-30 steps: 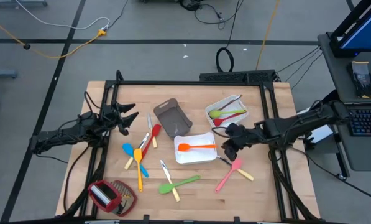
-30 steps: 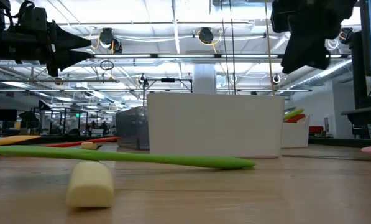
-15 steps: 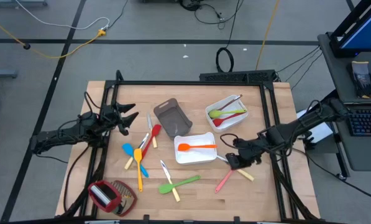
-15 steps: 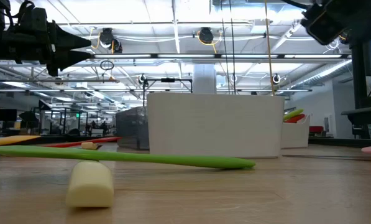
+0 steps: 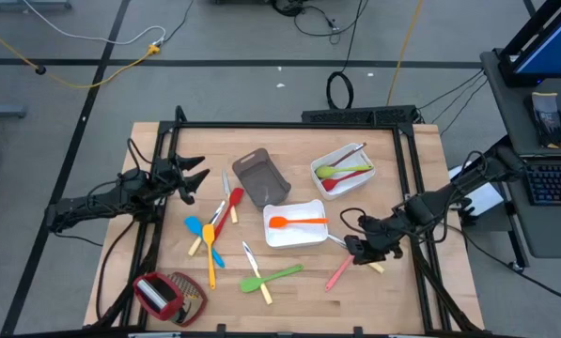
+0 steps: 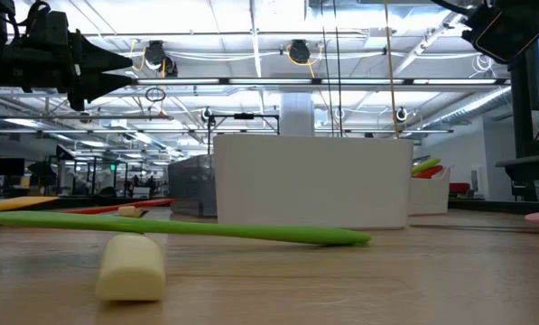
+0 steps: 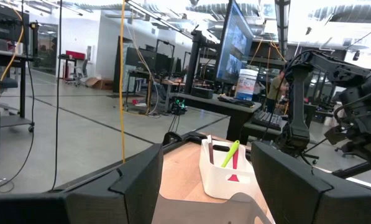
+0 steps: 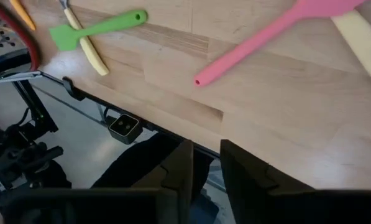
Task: Pick & Place Kitchen Items
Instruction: Put the pink spatula into bottom white bin
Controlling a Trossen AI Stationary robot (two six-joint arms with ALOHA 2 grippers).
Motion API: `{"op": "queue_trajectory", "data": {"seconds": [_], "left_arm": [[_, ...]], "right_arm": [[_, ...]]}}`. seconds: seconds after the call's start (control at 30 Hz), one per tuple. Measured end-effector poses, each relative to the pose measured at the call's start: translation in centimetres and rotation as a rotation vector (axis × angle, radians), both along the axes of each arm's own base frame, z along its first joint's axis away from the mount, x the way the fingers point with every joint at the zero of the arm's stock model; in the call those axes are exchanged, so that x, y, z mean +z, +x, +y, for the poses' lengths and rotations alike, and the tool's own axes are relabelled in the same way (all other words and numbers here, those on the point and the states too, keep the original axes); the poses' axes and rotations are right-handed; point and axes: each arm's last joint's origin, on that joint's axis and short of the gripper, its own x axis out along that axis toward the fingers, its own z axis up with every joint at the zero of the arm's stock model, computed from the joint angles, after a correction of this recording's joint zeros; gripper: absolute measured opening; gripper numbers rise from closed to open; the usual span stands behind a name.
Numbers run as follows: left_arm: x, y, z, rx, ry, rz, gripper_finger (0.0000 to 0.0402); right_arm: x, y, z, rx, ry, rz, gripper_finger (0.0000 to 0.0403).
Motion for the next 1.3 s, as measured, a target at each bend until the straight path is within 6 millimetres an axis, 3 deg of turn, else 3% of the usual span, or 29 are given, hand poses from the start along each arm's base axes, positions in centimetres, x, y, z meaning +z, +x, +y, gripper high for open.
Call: {"op": "queue_trajectory", "data": {"seconds": [0.6,1.3], "left_arm": [[0.0,0.0,0.0,0.000,-0.001,0.000,0.0250],[0.0,0.0,0.0,0.001,0.002,0.002,0.0250]], "right_arm": [[-0.9,0.6,0.2,-0.118,0.019,0.086,0.0198],[-4.8,2.5,1.1,-0.231,-0.071,0.250,0.0199]]}}
